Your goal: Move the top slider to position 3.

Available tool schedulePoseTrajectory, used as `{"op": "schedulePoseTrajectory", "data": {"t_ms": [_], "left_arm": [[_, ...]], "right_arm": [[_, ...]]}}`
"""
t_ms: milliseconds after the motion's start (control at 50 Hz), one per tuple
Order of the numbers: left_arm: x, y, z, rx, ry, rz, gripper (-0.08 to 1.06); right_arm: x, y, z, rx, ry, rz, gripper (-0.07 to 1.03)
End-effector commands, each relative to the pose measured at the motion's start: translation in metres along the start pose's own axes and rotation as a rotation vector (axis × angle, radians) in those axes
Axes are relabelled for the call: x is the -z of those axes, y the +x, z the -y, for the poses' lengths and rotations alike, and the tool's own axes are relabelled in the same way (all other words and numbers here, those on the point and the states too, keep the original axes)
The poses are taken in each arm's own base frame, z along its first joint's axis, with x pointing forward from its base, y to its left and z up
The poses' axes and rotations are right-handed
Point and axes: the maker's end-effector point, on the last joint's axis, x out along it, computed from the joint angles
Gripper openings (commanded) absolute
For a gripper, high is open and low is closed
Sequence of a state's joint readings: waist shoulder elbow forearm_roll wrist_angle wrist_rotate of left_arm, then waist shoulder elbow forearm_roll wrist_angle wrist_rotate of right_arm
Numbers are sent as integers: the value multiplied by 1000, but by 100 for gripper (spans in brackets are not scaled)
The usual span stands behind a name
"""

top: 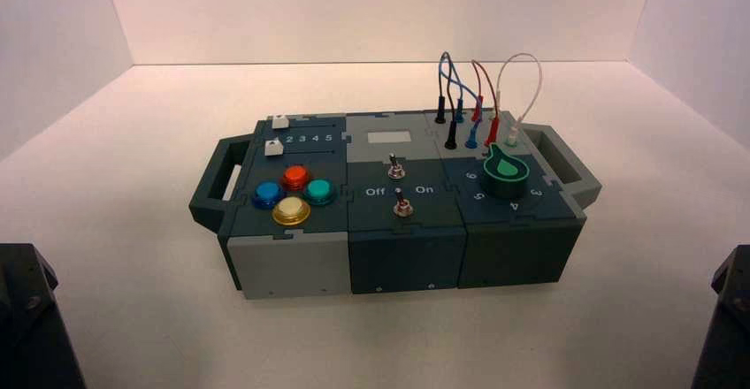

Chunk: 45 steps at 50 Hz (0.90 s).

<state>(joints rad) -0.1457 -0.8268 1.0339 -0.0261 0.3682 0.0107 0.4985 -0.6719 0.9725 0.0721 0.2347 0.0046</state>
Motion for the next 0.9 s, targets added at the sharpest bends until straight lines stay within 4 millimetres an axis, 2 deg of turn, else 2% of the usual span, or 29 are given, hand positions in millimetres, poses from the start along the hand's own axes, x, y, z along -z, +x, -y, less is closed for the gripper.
{"op": "schedulePoseTrajectory", "data": {"t_ms": [20,120,480,620,740,900], "left_arm": [[0,15,14,43,31,-84,-3],[12,26,22,62,49,-171,-3],[25,38,30,83,49,-272,-3],[40,49,42,110,61,-367,-3],[47,53,51,127,68,-400,-3],[54,60,60,139,67,-434,-3]], "right_arm": [[-10,8,-20,-54,-24,-17,-2],[-3,17,-33,-86,-51,-63,-2],[6,45,-51,-118,-88,-150,-2],[17,66,-71,-153,-122,-223,-2],[25,70,-77,-166,-138,-253,-2],[26,70,-79,-169,-139,-255,-2]]}}
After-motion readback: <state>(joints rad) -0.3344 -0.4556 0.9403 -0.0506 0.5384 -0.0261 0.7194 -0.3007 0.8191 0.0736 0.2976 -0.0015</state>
